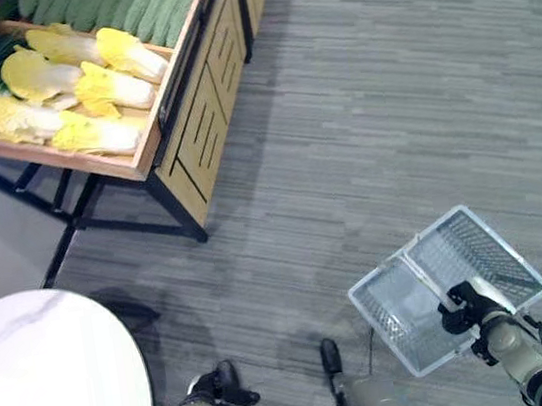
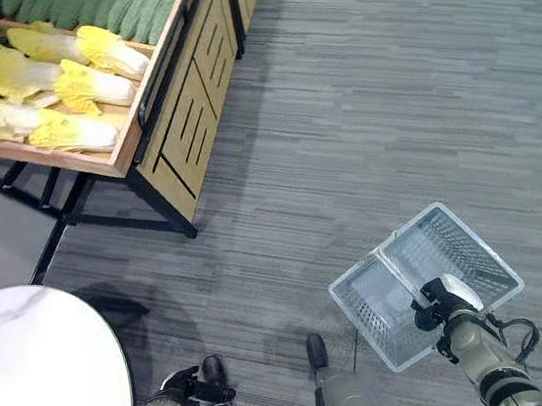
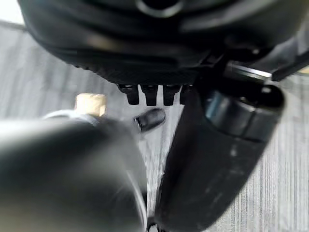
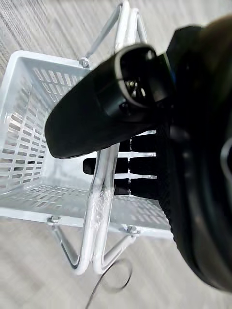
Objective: Get the vegetables into the basket
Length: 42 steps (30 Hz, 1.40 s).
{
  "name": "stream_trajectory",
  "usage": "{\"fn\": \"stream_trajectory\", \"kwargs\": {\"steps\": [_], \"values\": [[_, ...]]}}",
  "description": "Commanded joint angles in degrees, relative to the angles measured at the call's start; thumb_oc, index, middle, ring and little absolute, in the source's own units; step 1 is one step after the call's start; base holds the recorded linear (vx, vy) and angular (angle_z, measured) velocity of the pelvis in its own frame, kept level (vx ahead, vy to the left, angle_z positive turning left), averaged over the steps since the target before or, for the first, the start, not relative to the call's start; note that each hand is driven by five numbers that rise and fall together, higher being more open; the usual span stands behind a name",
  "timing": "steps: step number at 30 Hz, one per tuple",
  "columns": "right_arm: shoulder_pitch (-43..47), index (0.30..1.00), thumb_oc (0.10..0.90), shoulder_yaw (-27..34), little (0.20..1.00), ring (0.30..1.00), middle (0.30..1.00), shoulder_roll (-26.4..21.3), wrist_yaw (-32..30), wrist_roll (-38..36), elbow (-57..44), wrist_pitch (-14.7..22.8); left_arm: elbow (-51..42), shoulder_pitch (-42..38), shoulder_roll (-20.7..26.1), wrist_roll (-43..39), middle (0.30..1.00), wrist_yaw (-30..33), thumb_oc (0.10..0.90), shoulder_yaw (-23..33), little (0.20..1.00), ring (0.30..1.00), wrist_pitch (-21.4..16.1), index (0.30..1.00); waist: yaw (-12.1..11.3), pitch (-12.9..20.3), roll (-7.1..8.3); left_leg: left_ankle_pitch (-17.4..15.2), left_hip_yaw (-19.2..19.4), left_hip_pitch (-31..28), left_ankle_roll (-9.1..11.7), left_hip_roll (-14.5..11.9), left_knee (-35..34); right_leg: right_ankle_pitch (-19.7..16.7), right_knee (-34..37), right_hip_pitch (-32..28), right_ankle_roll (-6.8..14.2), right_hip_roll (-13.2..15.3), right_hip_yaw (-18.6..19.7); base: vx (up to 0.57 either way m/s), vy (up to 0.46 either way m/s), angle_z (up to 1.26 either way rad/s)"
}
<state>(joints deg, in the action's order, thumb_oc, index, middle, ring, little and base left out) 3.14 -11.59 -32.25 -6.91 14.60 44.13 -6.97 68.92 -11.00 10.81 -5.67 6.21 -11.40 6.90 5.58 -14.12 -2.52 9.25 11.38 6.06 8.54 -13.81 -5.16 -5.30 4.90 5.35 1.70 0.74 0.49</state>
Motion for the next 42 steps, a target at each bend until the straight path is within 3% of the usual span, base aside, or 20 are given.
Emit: {"fn": "stream_trajectory", "kwargs": {"steps": [1,11,12,13,17,22,25,27,28,35,42], "values": [[2.8,0.300,0.400,0.2,0.300,0.300,0.300,0.4,-1.8,-2.1,-3.2,1.3,0.9,-1.9,5.6,1.2,1.000,1.5,0.900,-0.4,1.000,1.000,-0.4,1.000,-0.3,1.4,5.25,-2.9,1.8,0.6,-0.8,4.1,2.6,4.1,-6.7,0.2,9.5,12.4,0.6,0.05,0.216,-0.13],[4.6,0.300,0.400,0.0,0.300,0.300,0.300,3.3,-2.6,-3.1,-0.6,0.9,0.4,-2.8,6.9,1.1,1.000,1.8,0.900,-0.1,1.000,1.000,-0.8,1.000,0.3,2.6,7.15,-6.9,6.7,-2.5,-3.8,9.3,0.3,-4.1,-6.0,3.6,12.8,15.2,5.5,0.06,0.140,-0.24],[4.8,0.300,0.400,-0.3,0.300,0.300,0.300,3.3,-2.6,-3.1,-0.1,0.9,0.4,-2.6,7.0,1.2,1.000,1.7,0.900,-0.1,1.000,1.000,-0.7,1.000,0.3,2.7,7.25,-6.7,7.2,-2.4,-3.8,9.5,0.2,-5.3,-6.1,4.1,13.1,15.2,5.8,0.08,0.100,-0.32],[5.2,0.300,0.400,-0.4,0.300,0.300,0.300,3.7,-2.6,-3.2,0.5,1.0,0.4,-2.3,7.0,1.5,1.000,1.7,0.900,-0.1,1.000,1.000,-0.6,1.000,0.4,2.5,7.35,-7.3,8.7,-2.9,-3.8,9.5,0.2,-9.0,-5.8,4.6,13.3,15.0,5.8,0.02,0.021,-0.36],[6.2,0.300,0.400,-1.1,0.300,0.300,0.300,4.2,-2.4,-3.2,1.0,1.0,0.2,-1.7,7.0,1.9,1.000,1.3,0.900,-0.4,1.000,1.000,-0.5,1.000,0.1,2.4,7.43,-7.7,10.8,-3.4,-3.7,8.8,0.2,-13.2,-4.7,5.7,13.3,14.8,3.9,0.03,0.051,-0.59],[8.6,0.300,0.400,-3.8,0.300,0.300,0.300,5.2,-2.1,-2.5,2.8,1.2,0.0,-0.8,7.2,3.3,1.000,0.4,0.900,-0.7,1.000,1.000,0.2,1.000,-3.0,3.1,6.41,-7.1,15.5,-3.3,-5.2,8.3,0.2,-6.7,-9.0,1.5,12.6,13.9,-5.6,-0.05,0.125,-0.59],[8.8,0.300,0.400,-4.5,0.300,0.300,0.300,5.3,-1.7,-2.1,2.6,1.2,0.0,-0.5,7.2,3.5,1.000,0.1,0.900,-0.6,1.000,1.000,0.4,1.000,-3.6,3.8,6.81,-7.3,16.9,-3.7,-5.6,9.0,0.2,-5.9,-8.9,0.0,12.3,12.6,-5.5,0.00,0.063,-0.57],[8.6,0.300,0.400,-4.6,0.300,0.300,0.300,5.2,-1.4,-1.7,2.1,1.1,0.2,-0.3,7.1,3.9,1.000,-0.1,0.900,-0.5,1.000,1.000,0.7,1.000,-3.6,4.3,6.57,-7.5,17.3,-4.2,-5.6,9.3,0.4,-3.1,-6.6,-0.7,11.5,11.0,-5.5,0.09,0.057,-0.37],[7.9,0.300,0.400,-4.3,0.300,0.300,0.300,5.2,-1.6,-1.7,1.1,1.1,0.1,-0.7,6.9,3.6,1.000,0.0,0.900,-0.1,1.000,1.000,0.7,1.000,-3.5,4.5,5.76,-8.5,16.1,-5.0,-5.1,9.4,0.4,0.2,-5.1,0.2,10.8,9.8,-5.7,0.05,0.005,-0.04],[6.8,0.300,0.400,-4.3,0.300,0.300,0.300,4.6,-2.1,-1.7,0.4,0.7,-0.1,-1.3,5.3,2.0,1.000,1.0,0.900,0.5,1.000,1.000,1.2,1.000,-3.0,3.7,4.48,-5.5,13.3,-4.1,-4.4,9.0,0.2,1.5,-5.0,-0.6,8.9,8.6,-5.9,-0.01,-0.053,0.15],[5.4,0.300,0.400,-3.6,0.300,0.300,0.300,4.8,-2.9,-2.5,1.8,0.7,0.8,-0.5,4.5,2.9,1.000,1.2,0.900,0.2,1.000,1.000,1.2,1.000,-2.4,4.7,4.29,-5.3,12.1,-4.2,-3.9,8.6,0.2,1.3,-2.8,-2.4,8.6,8.7,-7.2,0.02,-0.023,0.15]]}}
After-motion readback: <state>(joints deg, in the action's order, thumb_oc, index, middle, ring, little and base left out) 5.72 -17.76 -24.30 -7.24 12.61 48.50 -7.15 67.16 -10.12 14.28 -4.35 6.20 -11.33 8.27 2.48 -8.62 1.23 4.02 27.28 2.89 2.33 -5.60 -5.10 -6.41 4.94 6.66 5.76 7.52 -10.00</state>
